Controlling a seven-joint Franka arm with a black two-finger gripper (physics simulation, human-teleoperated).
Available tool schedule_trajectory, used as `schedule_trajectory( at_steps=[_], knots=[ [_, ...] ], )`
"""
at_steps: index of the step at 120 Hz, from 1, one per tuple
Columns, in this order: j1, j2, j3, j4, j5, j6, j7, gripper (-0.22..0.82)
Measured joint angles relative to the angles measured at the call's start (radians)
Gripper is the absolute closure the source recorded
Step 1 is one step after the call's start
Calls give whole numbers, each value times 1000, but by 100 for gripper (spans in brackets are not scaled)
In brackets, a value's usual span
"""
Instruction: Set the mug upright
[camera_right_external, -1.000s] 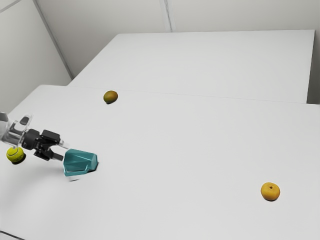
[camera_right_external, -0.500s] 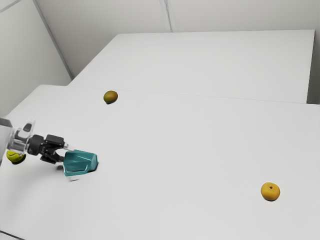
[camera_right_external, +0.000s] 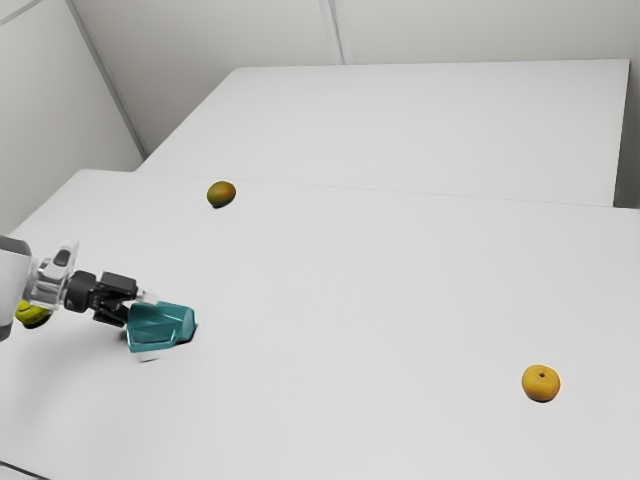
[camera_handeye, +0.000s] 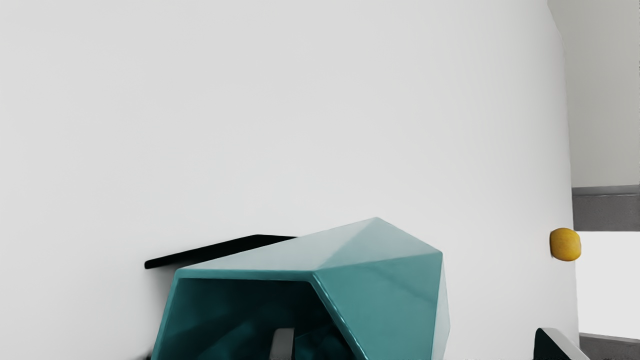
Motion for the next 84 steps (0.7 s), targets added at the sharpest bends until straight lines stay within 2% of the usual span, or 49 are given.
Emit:
schedule_trajectory(
  at_steps=[39, 57, 84],
  knots=[
    [0, -4, 0, 2, 0, -11, 23, 61],
    [0, -6, -2, 2, 1, -10, 29, 70],
    [-12, -54, -7, 1, 1, -10, 33, 75]
  ],
)
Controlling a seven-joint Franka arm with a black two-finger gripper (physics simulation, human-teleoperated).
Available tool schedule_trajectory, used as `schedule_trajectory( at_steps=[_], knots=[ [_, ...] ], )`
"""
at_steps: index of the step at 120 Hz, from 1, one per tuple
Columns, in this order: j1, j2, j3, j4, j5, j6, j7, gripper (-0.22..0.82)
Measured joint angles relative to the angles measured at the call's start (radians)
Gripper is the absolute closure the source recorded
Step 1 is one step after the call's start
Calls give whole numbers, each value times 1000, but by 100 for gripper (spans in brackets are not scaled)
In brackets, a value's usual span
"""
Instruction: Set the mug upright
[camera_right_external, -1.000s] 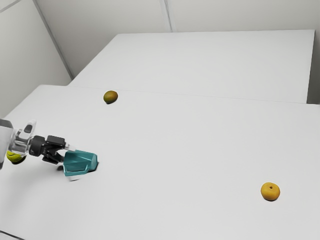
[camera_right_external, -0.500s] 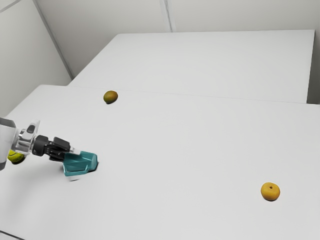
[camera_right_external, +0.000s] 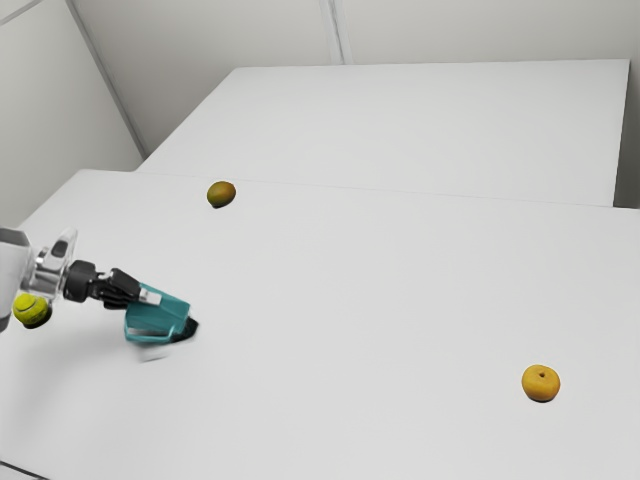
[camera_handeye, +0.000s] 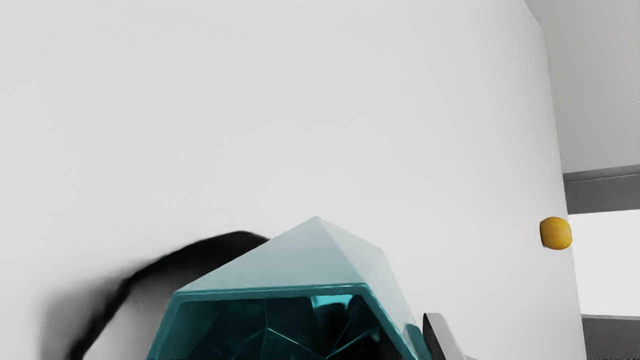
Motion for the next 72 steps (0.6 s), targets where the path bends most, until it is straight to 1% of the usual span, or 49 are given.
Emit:
schedule_trajectory(
  at_steps=[22, 42, 57, 72],
  knots=[
    [-61, -62, 5, 3, 12, -1, -3, 77],
    [-131, -111, 13, 17, 88, 4, -27, 77],
    [-186, -150, 15, 41, 181, 22, -68, 78],
    [-247, -175, 17, 82, 328, 65, -132, 78]
  ],
)
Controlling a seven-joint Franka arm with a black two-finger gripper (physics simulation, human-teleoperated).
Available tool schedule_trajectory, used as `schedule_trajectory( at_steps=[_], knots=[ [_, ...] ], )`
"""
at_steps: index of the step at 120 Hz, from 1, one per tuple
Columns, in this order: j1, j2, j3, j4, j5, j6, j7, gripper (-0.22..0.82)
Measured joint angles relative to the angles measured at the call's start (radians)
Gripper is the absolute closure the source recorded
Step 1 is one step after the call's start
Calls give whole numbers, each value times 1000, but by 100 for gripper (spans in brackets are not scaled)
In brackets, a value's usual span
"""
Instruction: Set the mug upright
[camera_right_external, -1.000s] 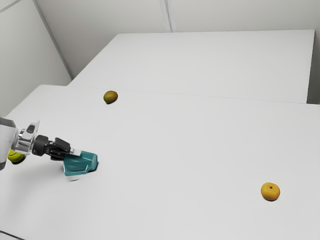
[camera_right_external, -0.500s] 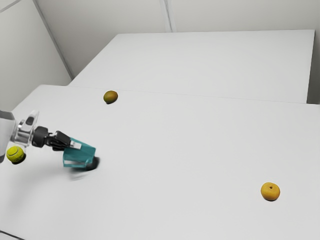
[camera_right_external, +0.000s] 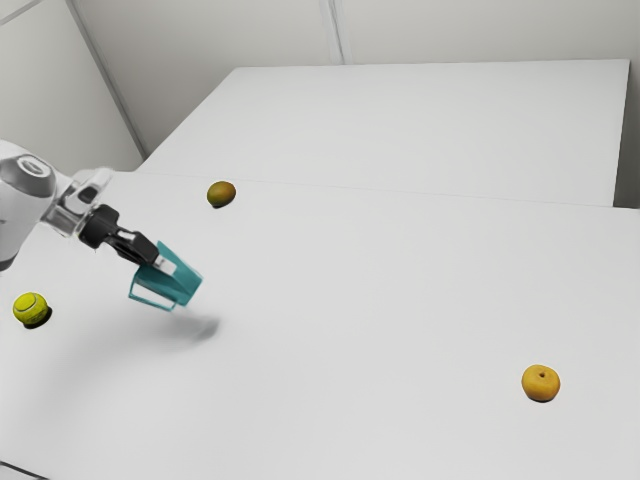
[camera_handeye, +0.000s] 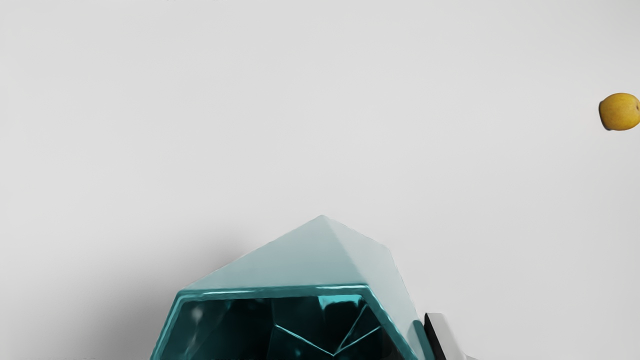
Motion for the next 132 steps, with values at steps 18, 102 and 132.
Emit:
schedule_trajectory(
  at_steps=[18, 102, 132],
  knots=[
    [-72, -10, -13, 36, 196, 36, -104, 78],
    [-159, -142, -212, -59, 619, 176, -579, 78],
    [-165, -142, -262, -133, 640, 276, -708, 78]
  ],
)
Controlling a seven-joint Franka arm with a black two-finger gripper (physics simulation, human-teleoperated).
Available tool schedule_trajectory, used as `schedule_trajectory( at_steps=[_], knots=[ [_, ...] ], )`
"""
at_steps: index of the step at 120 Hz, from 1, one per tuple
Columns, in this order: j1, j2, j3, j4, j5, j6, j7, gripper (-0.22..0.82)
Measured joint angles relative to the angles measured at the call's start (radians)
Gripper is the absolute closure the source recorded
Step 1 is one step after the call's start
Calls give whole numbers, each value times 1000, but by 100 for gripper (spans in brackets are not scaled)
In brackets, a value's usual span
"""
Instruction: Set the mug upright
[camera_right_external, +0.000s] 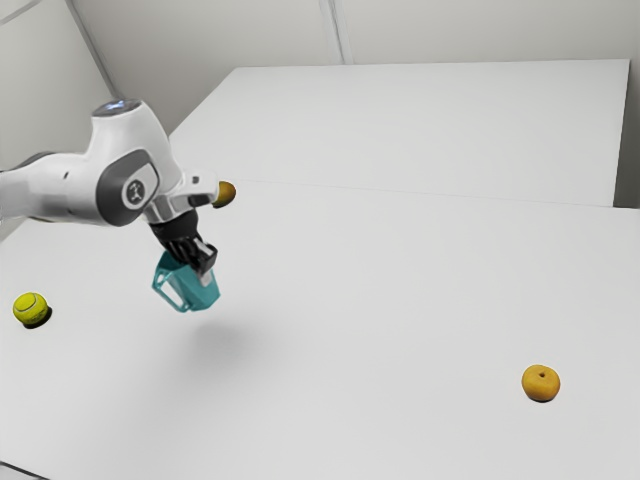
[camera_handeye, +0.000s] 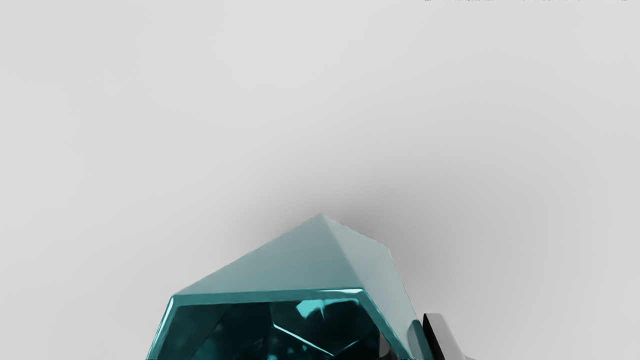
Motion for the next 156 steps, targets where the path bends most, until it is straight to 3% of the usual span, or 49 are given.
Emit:
schedule_trajectory(
  at_steps=[63, 141, 156],
  knots=[
    [-21, 52, -13, -61, 6, 138, -175, 78],
    [-39, 142, -15, -59, 7, 208, -268, 78],
    [-39, 143, -16, -59, -1, 211, -270, 63]
  ],
)
